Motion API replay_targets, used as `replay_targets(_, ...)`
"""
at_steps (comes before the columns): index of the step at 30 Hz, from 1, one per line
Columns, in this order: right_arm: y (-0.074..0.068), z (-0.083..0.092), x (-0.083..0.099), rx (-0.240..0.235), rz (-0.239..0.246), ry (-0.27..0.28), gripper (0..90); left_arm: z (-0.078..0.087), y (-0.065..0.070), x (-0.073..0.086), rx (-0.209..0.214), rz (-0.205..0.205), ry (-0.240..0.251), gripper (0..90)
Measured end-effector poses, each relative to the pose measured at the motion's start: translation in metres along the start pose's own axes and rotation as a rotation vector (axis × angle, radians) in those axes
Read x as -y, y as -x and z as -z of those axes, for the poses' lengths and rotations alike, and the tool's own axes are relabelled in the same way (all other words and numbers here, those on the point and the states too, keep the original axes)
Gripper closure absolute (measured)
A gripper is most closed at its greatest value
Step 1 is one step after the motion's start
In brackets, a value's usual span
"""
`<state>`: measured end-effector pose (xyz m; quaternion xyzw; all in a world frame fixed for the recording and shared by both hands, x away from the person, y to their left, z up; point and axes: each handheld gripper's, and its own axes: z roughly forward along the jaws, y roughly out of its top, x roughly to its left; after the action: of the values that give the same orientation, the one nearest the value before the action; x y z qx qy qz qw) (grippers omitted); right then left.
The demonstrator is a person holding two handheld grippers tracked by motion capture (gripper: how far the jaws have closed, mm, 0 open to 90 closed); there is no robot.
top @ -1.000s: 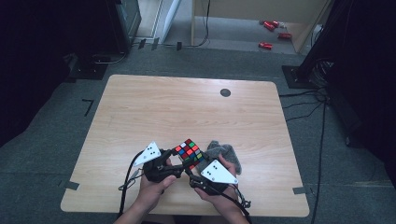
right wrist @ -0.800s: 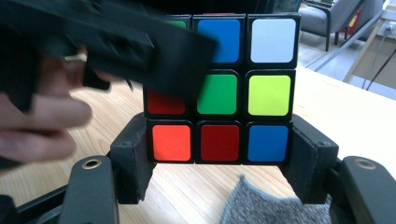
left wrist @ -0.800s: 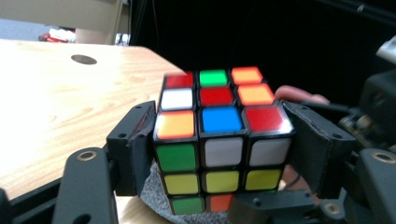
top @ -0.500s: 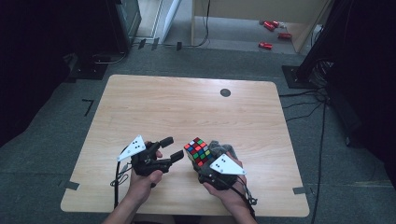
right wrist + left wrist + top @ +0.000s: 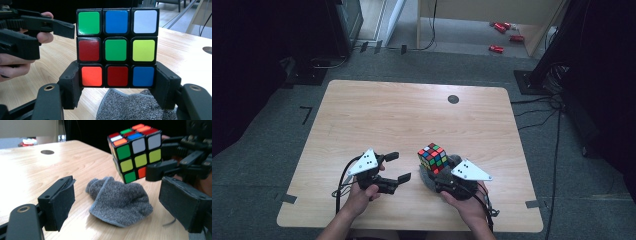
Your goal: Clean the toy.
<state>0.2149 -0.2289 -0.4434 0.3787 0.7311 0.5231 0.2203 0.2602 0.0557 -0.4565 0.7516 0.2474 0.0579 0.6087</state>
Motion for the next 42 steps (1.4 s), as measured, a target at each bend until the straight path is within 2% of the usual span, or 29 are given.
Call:
replay_targets(2,0.0,0.0,-0.001,-0.004,-0.002,-0.008,34.7,-0.001,-0.002,0.001,-0.003,0.007,-0.016,17.5)
replay_targets(3,0.0,0.0,-0.002,-0.011,-0.004,-0.01,34.7,-0.003,-0.006,0.001,-0.032,0.023,-0.04,22.8)
replay_targets(4,0.0,0.0,-0.002,-0.012,-0.003,-0.008,34.7,-0.004,-0.008,0.002,-0.042,0.024,-0.045,25.6)
replay_targets(6,0.0,0.0,-0.003,-0.014,-0.006,-0.011,34.7,-0.006,-0.01,0.003,-0.045,0.026,-0.046,27.2)
replay_targets(8,0.0,-0.001,-0.003,-0.019,-0.009,-0.018,34.7,-0.009,-0.01,0.006,-0.07,0.009,-0.027,31.4)
replay_targets(10,0.0,-0.002,-0.003,-0.021,-0.007,-0.027,34.7,-0.014,-0.009,0.007,-0.086,-0.007,-0.044,32.2)
replay_targets(11,0.0,-0.002,-0.003,-0.021,-0.007,-0.027,34.7,-0.014,-0.009,0.007,-0.086,-0.007,-0.044,29.4)
replay_targets(13,0.001,-0.002,-0.003,-0.015,-0.009,-0.032,34.7,-0.018,-0.013,0.008,-0.096,0.02,-0.062,29.5)
replay_targets(15,0.002,-0.002,-0.004,-0.014,-0.019,-0.034,34.7,-0.019,-0.015,0.01,-0.099,0.03,-0.064,28.7)
replay_targets(18,0.004,-0.002,-0.004,-0.023,-0.04,-0.04,34.7,-0.019,-0.014,0.012,-0.117,0.004,-0.061,28.3)
replay_targets(20,0.006,-0.001,-0.004,-0.024,-0.06,-0.042,34.7,-0.017,-0.012,0.012,-0.123,-0.058,-0.059,26.2)
replay_targets(22,0.007,-0.002,-0.004,-0.026,-0.073,-0.046,34.7,-0.014,-0.009,0.014,-0.083,-0.119,-0.03,21.2)
replay_targets(23,0.006,-0.002,-0.004,-0.026,-0.079,-0.052,34.7,-0.014,-0.006,0.014,-0.099,-0.158,-0.016,18.3)
replay_targets(24,0.006,-0.002,-0.004,-0.029,-0.084,-0.054,34.7,-0.014,-0.006,0.014,-0.099,-0.158,-0.016,18.3)
replay_targets(26,0.007,-0.001,-0.005,-0.043,-0.101,-0.048,34.7,-0.016,-0.001,0.016,-0.134,-0.219,-0.021,18.3)
replay_targets(28,0.007,-0.001,-0.005,-0.052,-0.111,-0.048,34.7,-0.018,0.001,0.018,-0.134,-0.249,-0.025,18.4)
replay_targets(29,0.008,-0.001,-0.006,-0.079,-0.139,-0.044,34.7,-0.019,0.003,0.019,-0.134,-0.284,-0.027,18.4)
replay_targets(31,0.007,-0.001,-0.006,-0.098,-0.151,-0.048,34.7,-0.02,0.006,0.02,-0.143,-0.327,-0.015,18.4)
replay_targets(33,0.006,-0.002,-0.006,-0.108,-0.154,-0.051,34.7,-0.021,0.006,0.02,-0.143,-0.338,-0.009,18.4)
replay_targets(36,0.004,-0.004,-0.006,-0.127,-0.167,-0.062,34.7,-0.021,0.009,0.022,-0.131,-0.392,0.011,18.6)
replay_targets(38,0.003,-0.004,-0.006,-0.131,-0.169,-0.065,34.7,-0.022,0.01,0.023,-0.128,-0.412,0.011,18.6)
replay_targets(39,0.002,-0.006,-0.005,-0.143,-0.17,-0.072,34.7,-0.023,0.01,0.024,-0.138,-0.431,0.013,18.5)
replay_targets(42,0.0,-0.007,-0.005,-0.154,-0.172,-0.08,34.7,-0.024,0.011,0.025,-0.146,-0.453,0.019,18.4)
